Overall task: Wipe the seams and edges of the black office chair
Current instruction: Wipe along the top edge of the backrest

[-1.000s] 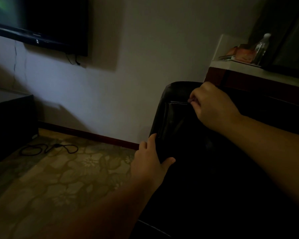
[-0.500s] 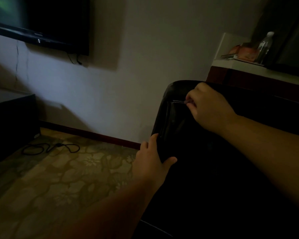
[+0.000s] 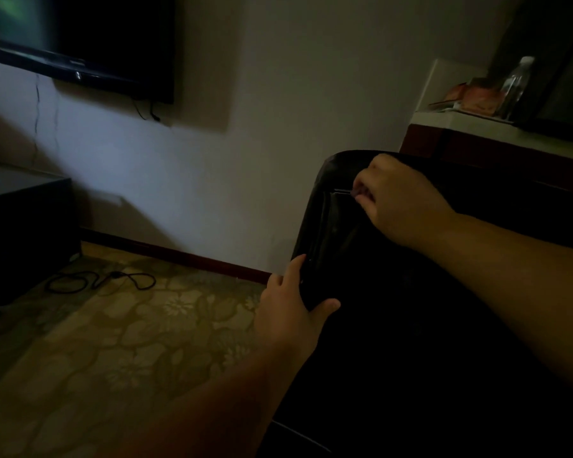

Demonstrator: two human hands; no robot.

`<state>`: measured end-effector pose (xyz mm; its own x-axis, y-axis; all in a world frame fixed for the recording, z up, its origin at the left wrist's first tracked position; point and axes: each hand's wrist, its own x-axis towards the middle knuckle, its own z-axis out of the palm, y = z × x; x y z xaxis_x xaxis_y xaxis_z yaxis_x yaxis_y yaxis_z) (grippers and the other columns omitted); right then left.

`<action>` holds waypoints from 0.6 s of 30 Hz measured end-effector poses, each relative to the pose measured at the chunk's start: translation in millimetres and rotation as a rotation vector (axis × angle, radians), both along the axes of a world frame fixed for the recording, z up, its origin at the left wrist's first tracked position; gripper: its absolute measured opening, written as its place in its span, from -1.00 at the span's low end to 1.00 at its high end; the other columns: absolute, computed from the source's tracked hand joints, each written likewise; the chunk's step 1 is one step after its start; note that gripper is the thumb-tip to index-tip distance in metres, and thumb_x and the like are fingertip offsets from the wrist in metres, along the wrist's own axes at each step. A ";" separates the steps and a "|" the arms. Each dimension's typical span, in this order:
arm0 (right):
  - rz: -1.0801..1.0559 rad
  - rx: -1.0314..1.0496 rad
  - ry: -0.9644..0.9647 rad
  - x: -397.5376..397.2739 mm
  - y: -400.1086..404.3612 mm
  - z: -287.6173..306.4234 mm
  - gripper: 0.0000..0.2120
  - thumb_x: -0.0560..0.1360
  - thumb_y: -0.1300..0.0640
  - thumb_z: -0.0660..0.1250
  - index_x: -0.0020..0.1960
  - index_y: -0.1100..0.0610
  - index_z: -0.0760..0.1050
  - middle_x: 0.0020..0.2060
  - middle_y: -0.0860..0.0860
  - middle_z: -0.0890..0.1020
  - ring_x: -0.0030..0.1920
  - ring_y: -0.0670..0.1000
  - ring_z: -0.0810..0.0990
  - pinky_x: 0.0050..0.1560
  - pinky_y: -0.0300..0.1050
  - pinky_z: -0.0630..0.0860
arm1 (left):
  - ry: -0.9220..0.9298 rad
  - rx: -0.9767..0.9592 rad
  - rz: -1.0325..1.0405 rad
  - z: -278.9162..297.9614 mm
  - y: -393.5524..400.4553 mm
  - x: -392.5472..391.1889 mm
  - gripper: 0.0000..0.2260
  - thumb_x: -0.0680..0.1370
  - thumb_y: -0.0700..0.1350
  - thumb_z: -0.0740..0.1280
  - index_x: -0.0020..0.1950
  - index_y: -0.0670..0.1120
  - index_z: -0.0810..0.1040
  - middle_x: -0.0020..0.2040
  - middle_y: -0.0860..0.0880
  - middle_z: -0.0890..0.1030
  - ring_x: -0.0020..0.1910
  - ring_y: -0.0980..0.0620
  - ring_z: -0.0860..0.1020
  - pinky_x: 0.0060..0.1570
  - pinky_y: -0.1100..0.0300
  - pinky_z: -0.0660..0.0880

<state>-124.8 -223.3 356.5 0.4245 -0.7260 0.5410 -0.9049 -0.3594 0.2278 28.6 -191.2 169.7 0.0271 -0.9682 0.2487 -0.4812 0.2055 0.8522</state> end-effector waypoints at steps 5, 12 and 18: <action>0.024 -0.016 -0.007 2.7 -1.7 -1.6 -0.84 0.58 0.09 0.31 0.06 0.17 0.57 -0.04 0.02 0.42 -0.12 0.00 0.44 -0.12 -0.18 0.30 | 0.028 -0.003 0.001 -2.5 -0.6 -1.7 -0.22 0.43 0.27 0.49 0.52 0.31 0.13 0.36 0.05 0.41 0.32 -0.04 0.47 0.20 -0.04 0.54; 0.024 -0.009 0.013 10.1 -9.5 -0.1 -0.83 0.59 0.07 0.30 0.07 0.16 0.56 -0.03 0.02 0.43 -0.10 0.01 0.45 -0.11 -0.15 0.38 | 0.078 -0.003 0.004 -5.3 -4.5 -2.3 -0.22 0.41 0.24 0.52 0.51 0.30 0.17 0.33 0.06 0.42 0.30 -0.02 0.48 0.21 -0.08 0.56; 0.029 0.014 0.038 15.0 -15.2 3.8 -0.82 0.60 0.05 0.28 0.08 0.15 0.55 -0.01 0.04 0.44 -0.07 0.03 0.46 -0.10 -0.13 0.39 | 0.105 -0.009 -0.007 -8.6 -6.3 -1.1 -0.22 0.41 0.24 0.52 0.51 0.30 0.16 0.32 0.06 0.41 0.28 -0.02 0.49 0.22 -0.09 0.56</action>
